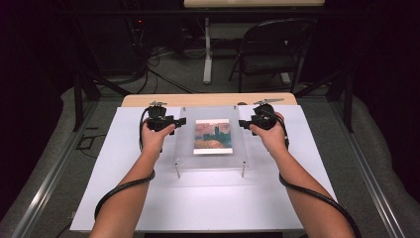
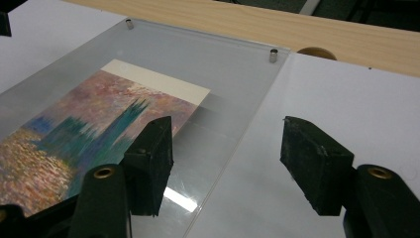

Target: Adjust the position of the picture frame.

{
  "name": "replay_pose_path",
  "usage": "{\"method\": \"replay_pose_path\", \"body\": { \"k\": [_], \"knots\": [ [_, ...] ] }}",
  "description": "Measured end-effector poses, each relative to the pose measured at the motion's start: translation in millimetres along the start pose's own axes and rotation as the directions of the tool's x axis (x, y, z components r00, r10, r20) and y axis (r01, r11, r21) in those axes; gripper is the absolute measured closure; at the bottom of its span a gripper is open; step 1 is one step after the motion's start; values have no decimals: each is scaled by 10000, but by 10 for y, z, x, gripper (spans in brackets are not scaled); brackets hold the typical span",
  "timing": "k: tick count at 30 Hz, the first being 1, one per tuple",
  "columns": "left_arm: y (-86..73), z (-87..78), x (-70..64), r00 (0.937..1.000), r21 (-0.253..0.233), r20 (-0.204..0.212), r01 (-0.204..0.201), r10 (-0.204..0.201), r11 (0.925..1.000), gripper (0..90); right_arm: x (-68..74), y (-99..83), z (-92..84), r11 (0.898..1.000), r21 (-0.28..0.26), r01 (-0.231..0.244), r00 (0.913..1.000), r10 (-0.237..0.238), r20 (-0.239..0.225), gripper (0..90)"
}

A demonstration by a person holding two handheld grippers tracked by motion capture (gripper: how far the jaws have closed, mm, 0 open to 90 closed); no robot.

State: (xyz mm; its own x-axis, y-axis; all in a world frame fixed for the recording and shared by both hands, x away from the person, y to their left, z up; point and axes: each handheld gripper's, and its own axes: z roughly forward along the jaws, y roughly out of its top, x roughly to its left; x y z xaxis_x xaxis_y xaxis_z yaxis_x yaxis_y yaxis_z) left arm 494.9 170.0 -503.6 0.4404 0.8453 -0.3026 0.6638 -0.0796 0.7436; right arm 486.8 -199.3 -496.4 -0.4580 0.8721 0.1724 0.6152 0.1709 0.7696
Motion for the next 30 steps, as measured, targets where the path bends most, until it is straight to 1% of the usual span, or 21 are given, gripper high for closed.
{"method": "replay_pose_path", "body": {
  "k": [1,4,9,10,12,15,17,19,20,24,26,28,29,30],
  "knots": [
    [-8,15,10,10000,27,-15,14,-14,10000,352,-12,-6,23,9999,27,-130,9999,130,-25,368],
    [-26,50,38,9999,86,-74,74,-73,9999,352,-33,-14,65,9997,92,-223,9997,223,-20,368],
    [-61,124,108,9992,237,-183,364,-359,9991,352,-79,-33,134,9980,205,-598,9980,602,-196,370],
    [-74,140,121,9988,270,-261,417,-410,9988,351,-90,-40,150,9978,214,-623,9978,628,-198,369],
    [-93,164,140,9984,370,-262,509,-499,9980,351,-108,-58,175,9970,308,-708,9974,712,-96,364],
    [-108,187,160,9981,431,-290,565,-552,9975,351,-138,-81,213,9947,384,-958,9953,962,-110,358],
    [-121,205,165,9971,412,-198,739,-731,9964,351,-155,-97,242,9916,433,-1221,9923,1228,-147,354],
    [-133,221,158,9973,472,-147,730,-724,9962,350,-169,-114,269,9892,497,-1375,9900,1388,-232,354],
    [-142,232,153,9978,550,-154,648,-640,9964,351,-170,-120,277,9880,553,-1439,9890,1455,-257,353],
    [-177,269,155,9979,687,-171,632,-621,9956,350,-158,-142,342,9851,749,-1551,9864,1586,-436,352],
    [-193,289,160,9972,656,-181,730,-720,9952,350,-142,-147,379,9839,839,-1575,9856,1620,-491,351],
    [-208,305,172,9968,778,-244,773,-756,9940,349,-129,-148,411,9828,948,-1585,9849,1642,-556,352],
    [-213,308,173,9965,757,-241,819,-803,9938,345,-115,-149,437,9818,1021,-1602,9841,1669,-611,350],
    [-217,307,186,9959,774,-152,903,-894,9929,345,-112,-148,445,9815,1043,-1607,9837,1679,-641,348]
  ]
}}
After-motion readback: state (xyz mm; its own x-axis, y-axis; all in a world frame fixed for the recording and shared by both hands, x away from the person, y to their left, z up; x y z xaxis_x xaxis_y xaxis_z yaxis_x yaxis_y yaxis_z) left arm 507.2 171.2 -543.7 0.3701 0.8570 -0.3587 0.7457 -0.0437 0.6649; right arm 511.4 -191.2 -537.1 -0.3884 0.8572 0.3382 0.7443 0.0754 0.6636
